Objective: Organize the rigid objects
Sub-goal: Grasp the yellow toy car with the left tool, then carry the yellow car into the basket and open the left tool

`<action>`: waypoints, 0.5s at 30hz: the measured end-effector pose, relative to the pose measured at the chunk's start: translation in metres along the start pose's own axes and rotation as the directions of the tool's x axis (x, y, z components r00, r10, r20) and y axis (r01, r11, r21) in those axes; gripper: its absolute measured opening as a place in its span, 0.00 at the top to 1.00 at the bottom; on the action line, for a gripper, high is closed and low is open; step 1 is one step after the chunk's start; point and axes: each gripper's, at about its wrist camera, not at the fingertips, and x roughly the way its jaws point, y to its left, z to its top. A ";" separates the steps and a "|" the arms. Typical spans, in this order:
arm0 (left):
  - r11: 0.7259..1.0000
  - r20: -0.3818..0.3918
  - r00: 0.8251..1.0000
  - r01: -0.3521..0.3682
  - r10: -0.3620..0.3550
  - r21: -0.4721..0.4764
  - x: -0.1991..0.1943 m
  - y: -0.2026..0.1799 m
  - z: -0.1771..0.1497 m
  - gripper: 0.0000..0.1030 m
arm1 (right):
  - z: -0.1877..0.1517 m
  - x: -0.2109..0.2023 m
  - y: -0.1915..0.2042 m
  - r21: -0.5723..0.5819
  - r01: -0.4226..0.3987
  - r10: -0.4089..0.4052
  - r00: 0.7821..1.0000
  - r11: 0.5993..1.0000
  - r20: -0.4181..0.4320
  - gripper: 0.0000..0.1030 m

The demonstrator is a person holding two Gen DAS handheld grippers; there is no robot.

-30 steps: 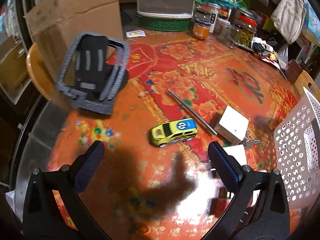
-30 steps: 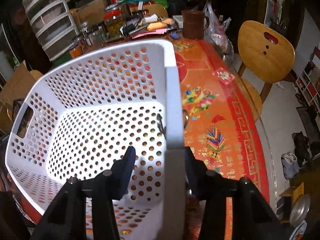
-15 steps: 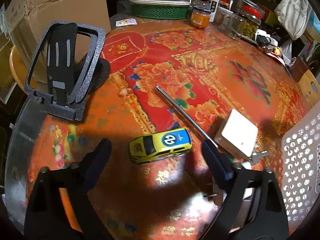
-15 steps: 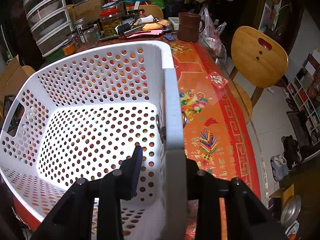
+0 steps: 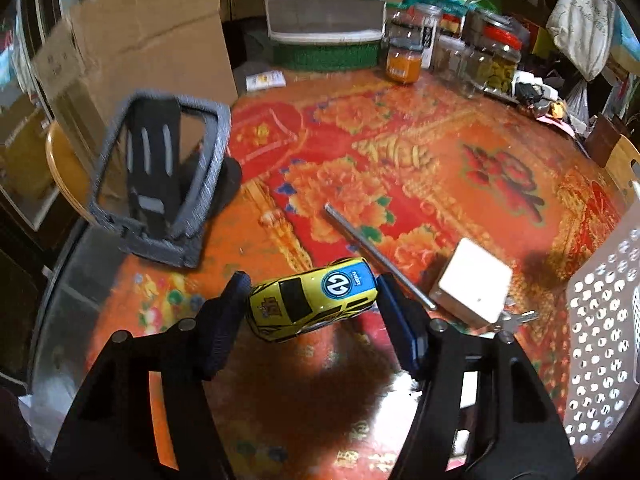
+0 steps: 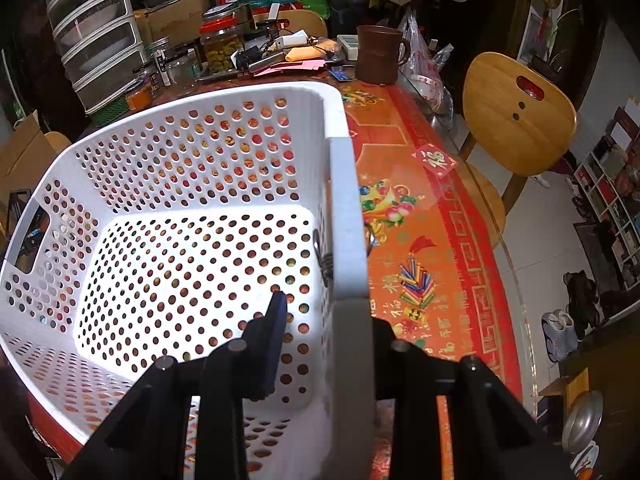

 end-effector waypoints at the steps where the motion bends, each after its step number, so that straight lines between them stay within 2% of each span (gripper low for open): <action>1: 1.000 0.014 1.000 -0.006 0.006 0.009 -0.007 -0.002 0.001 0.39 | 0.000 0.000 0.000 0.001 -0.003 0.003 1.000 1.000 0.001 0.71; 7: 0.999 0.083 0.997 -0.002 -0.002 0.048 -0.055 -0.015 0.008 0.39 | -0.001 0.000 -0.003 0.012 -0.042 0.042 0.999 0.999 0.009 0.71; 11: 0.996 0.127 0.992 0.016 -0.028 0.091 -0.092 -0.038 0.012 0.39 | -0.002 0.000 -0.003 0.014 -0.056 0.056 0.998 0.998 0.015 0.72; 15: 0.988 0.138 0.986 0.071 -0.090 0.140 -0.127 -0.071 0.015 0.39 | -0.002 0.000 -0.004 0.017 -0.068 0.068 0.997 0.998 0.020 0.72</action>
